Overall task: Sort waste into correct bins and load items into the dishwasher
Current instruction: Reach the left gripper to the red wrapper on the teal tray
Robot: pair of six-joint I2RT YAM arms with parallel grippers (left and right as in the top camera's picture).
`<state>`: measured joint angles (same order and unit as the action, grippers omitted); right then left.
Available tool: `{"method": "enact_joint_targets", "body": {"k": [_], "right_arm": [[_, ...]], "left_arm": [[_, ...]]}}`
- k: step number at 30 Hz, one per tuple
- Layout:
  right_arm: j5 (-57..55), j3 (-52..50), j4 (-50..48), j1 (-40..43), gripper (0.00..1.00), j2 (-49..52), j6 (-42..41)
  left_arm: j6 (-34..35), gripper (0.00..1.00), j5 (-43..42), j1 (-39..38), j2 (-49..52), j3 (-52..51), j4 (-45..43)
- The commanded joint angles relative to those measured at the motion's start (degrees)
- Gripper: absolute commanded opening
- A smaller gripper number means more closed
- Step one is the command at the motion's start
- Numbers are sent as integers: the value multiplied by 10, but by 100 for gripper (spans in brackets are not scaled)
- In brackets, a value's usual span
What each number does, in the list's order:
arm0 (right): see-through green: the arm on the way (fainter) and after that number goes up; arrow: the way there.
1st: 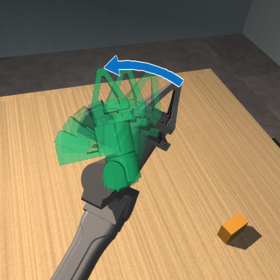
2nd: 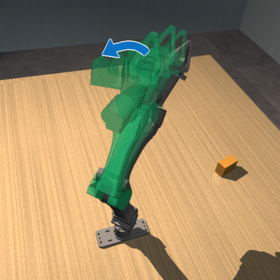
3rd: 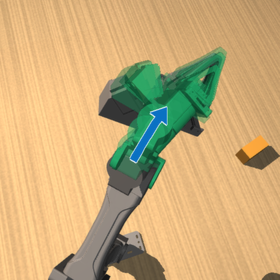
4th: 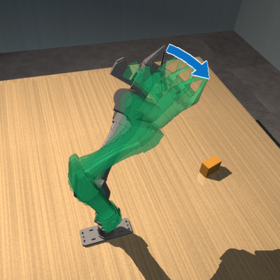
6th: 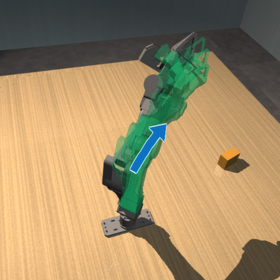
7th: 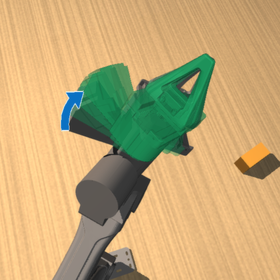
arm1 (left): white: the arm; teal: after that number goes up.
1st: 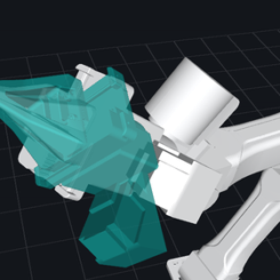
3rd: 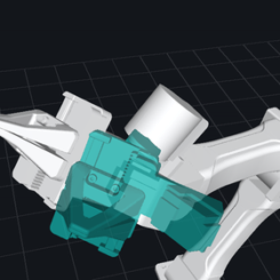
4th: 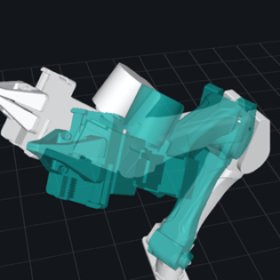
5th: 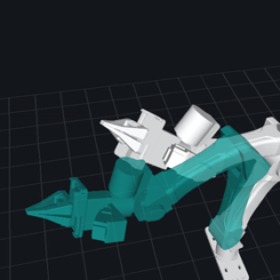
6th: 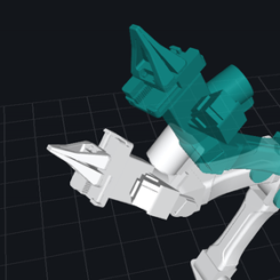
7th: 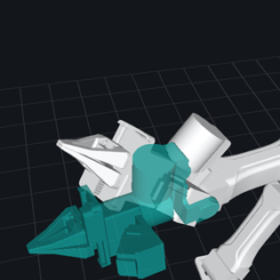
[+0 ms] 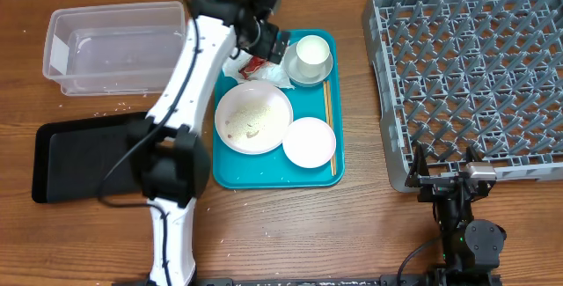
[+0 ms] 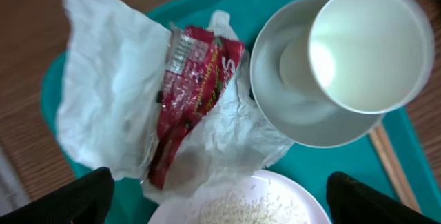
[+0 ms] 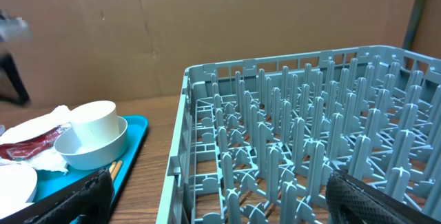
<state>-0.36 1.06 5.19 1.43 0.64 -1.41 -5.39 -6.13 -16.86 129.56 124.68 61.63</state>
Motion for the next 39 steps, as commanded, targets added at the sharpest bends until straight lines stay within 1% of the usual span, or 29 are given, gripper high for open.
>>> {"method": "enact_joint_targets", "body": {"k": [1,4,6,8,10,12,16,18,20,23,27,30,32,37,38,39], "right_arm": [[1,-6,-4,2,100,-5,4],[1,-6,-4,2,100,-5,4],[1,-6,-4,2,100,-5,4],[1,-6,-4,2,100,-5,3],[1,-6,-4,2,100,-5,3],[1,-6,-4,2,100,-5,3],[1,-6,-4,2,100,-5,3],[1,-6,-4,2,100,-5,3],[1,-6,-4,2,100,-5,4],[1,-6,-4,2,100,-5,4],[1,-6,-4,2,100,-5,4],[1,-6,-4,2,100,-5,4],[1,-6,-4,2,100,-5,4],[1,-6,-4,2,100,-5,4],[1,-6,-4,2,100,-5,3],[1,-6,-4,2,100,-5,3]], "left_arm": [[-45,95,19,-5,52,14,-2],[-52,91,72,-9,81,14,-6],[-52,88,130,-13,95,14,-12],[-51,87,177,-16,107,14,-24],[-52,84,205,-18,116,14,-40],[-54,81,206,-17,123,14,-53],[-54,78,200,-17,125,14,-76],[-54,74,196,-18,125,14,-86],[-54,68,180,-19,125,14,-88],[-54,58,139,-19,125,14,-83],[-54,51,93,-19,125,10,-80],[-53,42,91,-19,125,7,-80],[-53,38,91,-19,125,7,-81],[-53,35,93,-18,125,7,-82],[-54,32,93,-18,125,7,-82],[-54,27,93,-18,125,7,-82]]}}
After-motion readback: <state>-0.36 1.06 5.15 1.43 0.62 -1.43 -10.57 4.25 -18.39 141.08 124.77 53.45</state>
